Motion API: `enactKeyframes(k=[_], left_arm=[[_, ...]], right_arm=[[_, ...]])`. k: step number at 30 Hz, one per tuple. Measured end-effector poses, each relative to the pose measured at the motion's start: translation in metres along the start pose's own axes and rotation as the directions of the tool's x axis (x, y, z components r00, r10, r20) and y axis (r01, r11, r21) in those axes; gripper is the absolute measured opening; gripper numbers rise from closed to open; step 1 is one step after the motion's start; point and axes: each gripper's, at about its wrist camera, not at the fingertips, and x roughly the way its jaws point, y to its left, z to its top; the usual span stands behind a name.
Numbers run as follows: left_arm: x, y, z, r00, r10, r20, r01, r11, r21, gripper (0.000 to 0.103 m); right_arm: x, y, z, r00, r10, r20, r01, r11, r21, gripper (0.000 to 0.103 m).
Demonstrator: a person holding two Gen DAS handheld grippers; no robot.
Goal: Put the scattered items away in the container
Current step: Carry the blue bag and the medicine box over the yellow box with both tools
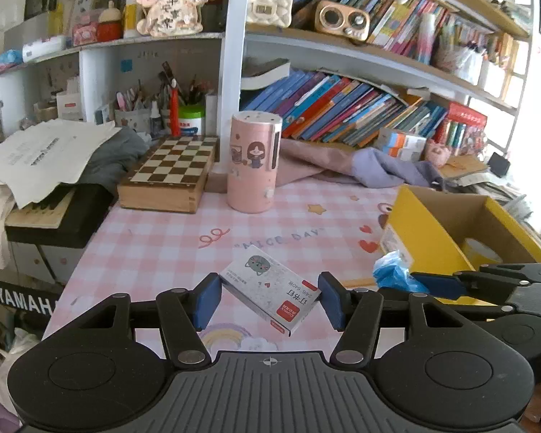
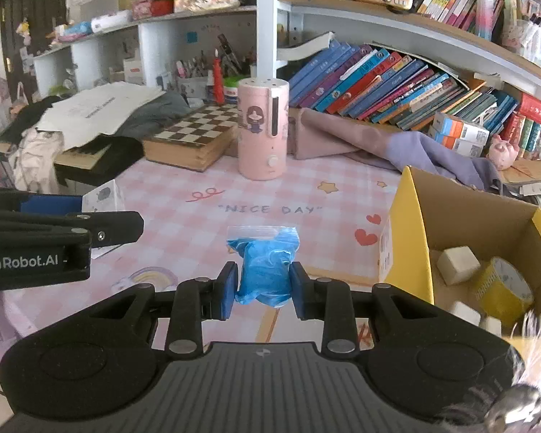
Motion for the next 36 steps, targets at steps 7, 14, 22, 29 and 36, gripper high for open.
enactKeyframes(k=[7,14,22,29,36], left_arm=[[-0.044,-0.006,-0.024,0.999,-0.038,0.007,0.038,0.998,-0.057,0.058],[-0.079,-0.019,-0.050,0.998,-0.060,0.004,0.060,0.997,-0.047,0.058],[-0.096,-0.031,-0.070,0.995,-0.096,-0.033,0.095,0.995,-0.025,0.058],[-0.105,-0.037,-0.087,0.990,-0.127,-0.057,0.126,0.992,-0.014,0.058],[-0.103,-0.042,-0.091,0.985,-0.154,-0.078,0.155,0.988,0.003,0.058]], right_arm=[[-0.044,0.009,-0.025,1.000,0.018,0.010,-0.018,1.000,0.011,0.029],[-0.079,0.016,-0.059,1.000,0.018,-0.008,-0.018,0.999,0.037,0.029],[-0.105,0.015,-0.087,0.999,0.001,-0.036,0.002,0.995,0.095,0.029],[-0.119,0.013,-0.100,0.998,-0.033,-0.057,0.039,0.992,0.118,0.029],[-0.126,0.003,-0.108,0.994,-0.073,-0.078,0.085,0.983,0.163,0.029]])
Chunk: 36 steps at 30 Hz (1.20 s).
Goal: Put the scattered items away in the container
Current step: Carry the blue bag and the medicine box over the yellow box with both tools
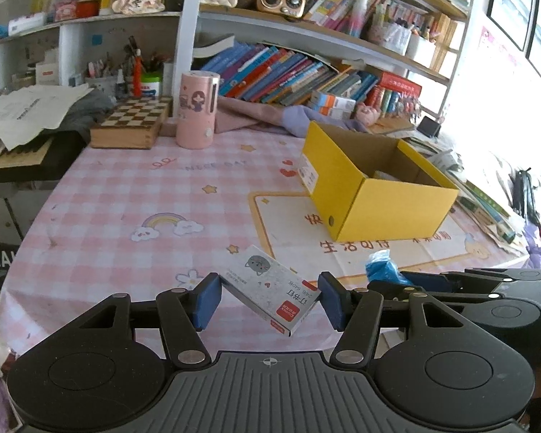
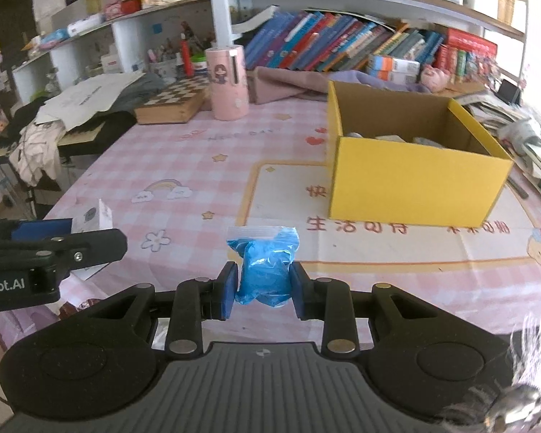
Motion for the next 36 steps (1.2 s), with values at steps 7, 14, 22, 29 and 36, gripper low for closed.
enactKeyframes(k=[7,14,22,29,36], left_arm=[[0.009,-0.010,0.003,0.999,-0.034,-0.014,0.034,0.999,0.021,0.058],[0.023,-0.031,0.006,0.995,-0.096,-0.038,0.099,0.993,0.058,0.058],[0.033,-0.054,0.006,0.988,-0.145,-0.057,0.150,0.984,0.097,0.058],[0.038,-0.066,0.007,0.983,-0.175,-0.061,0.180,0.978,0.109,0.058],[0.043,-0.079,0.009,0.978,-0.198,-0.066,0.205,0.970,0.130,0.058]], right_arm=[[-0.007,-0.017,-0.004,0.999,-0.044,-0.002,0.045,0.999,0.029,0.029],[-0.016,-0.041,-0.010,0.995,-0.097,-0.010,0.098,0.991,0.086,0.029],[-0.026,-0.061,-0.016,0.989,-0.144,-0.015,0.145,0.981,0.125,0.029],[-0.032,-0.071,-0.018,0.985,-0.170,-0.016,0.171,0.977,0.130,0.029],[-0.037,-0.080,-0.020,0.981,-0.191,-0.012,0.191,0.971,0.144,0.029]])
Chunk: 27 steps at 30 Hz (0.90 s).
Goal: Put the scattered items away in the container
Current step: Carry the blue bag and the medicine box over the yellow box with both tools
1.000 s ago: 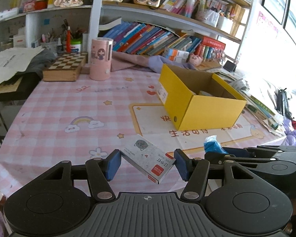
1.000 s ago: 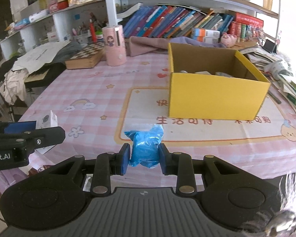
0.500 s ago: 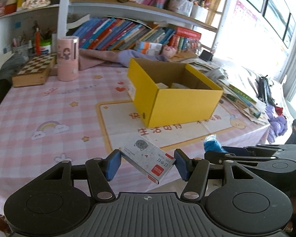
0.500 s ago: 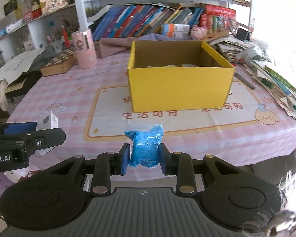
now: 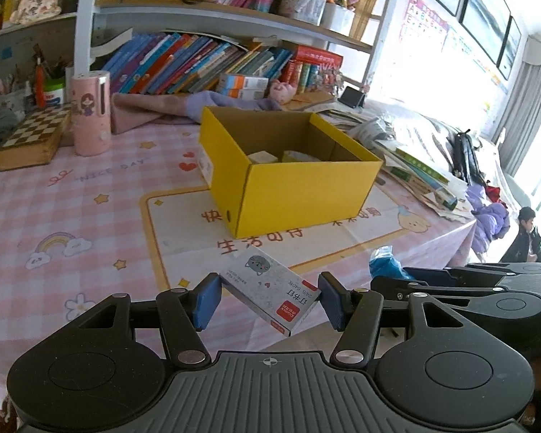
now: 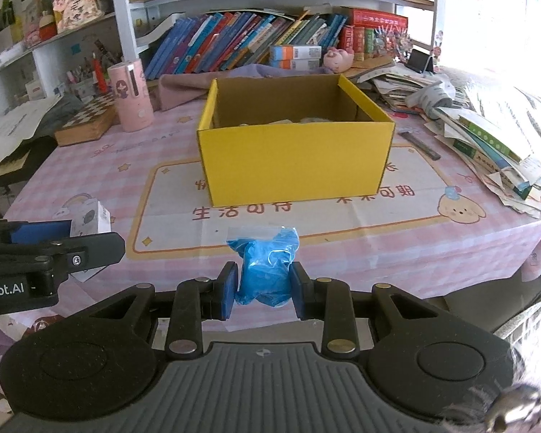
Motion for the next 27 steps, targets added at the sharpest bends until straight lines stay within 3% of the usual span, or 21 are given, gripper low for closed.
enactKeyframes(k=[16,27], left_arm=[[0.014,-0.015,0.008,1.000,-0.028,-0.012,0.028,0.999,0.035,0.058],[0.038,-0.036,0.015,0.995,-0.090,-0.032,0.093,0.992,0.081,0.058]], right_arm=[[0.002,-0.015,0.003,1.000,-0.019,0.001,0.019,0.999,0.030,0.029],[0.008,-0.042,0.002,0.997,-0.068,-0.021,0.070,0.995,0.068,0.029]])
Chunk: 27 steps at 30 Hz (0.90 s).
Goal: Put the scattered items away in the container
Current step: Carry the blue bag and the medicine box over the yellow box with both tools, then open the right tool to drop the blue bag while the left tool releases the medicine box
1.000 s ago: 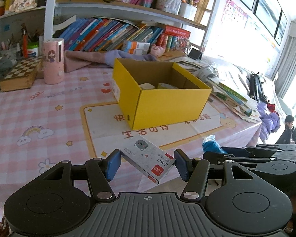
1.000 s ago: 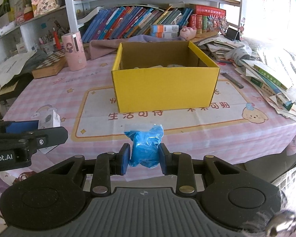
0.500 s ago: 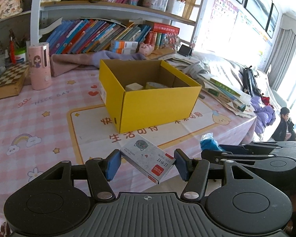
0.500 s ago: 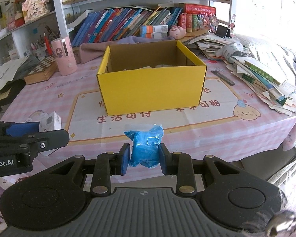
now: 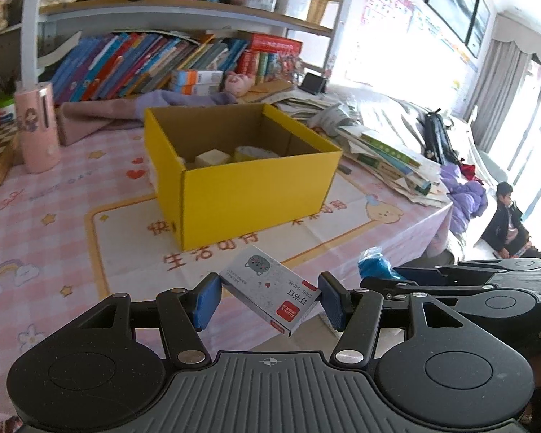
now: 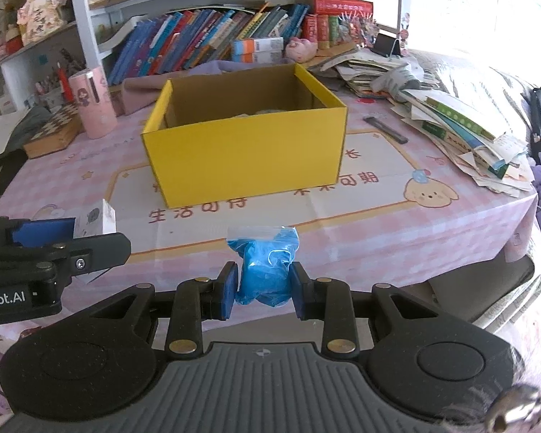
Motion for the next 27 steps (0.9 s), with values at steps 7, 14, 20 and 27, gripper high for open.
enactKeyframes(k=[7,14,20,27], left_arm=[[0.020,-0.010,0.014,0.999,-0.036,0.015,0.036,0.999,0.027,0.058],[0.032,-0.006,0.039,0.996,-0.001,0.092,-0.001,1.000,0.015,0.058],[0.043,-0.004,0.077,0.979,0.055,0.198,-0.063,0.997,0.034,0.058],[0.078,-0.005,0.120,0.964,0.127,0.233,-0.140,0.989,0.039,0.058]], right_arm=[[0.011,-0.013,0.011,1.000,-0.029,-0.002,0.029,1.000,0.011,0.029],[0.025,-0.025,0.041,0.998,-0.016,0.059,0.016,1.000,0.011,0.029],[0.037,-0.040,0.083,0.989,-0.001,0.150,0.000,1.000,0.007,0.029],[0.063,-0.059,0.147,0.973,0.054,0.226,-0.043,0.998,-0.055,0.029]])
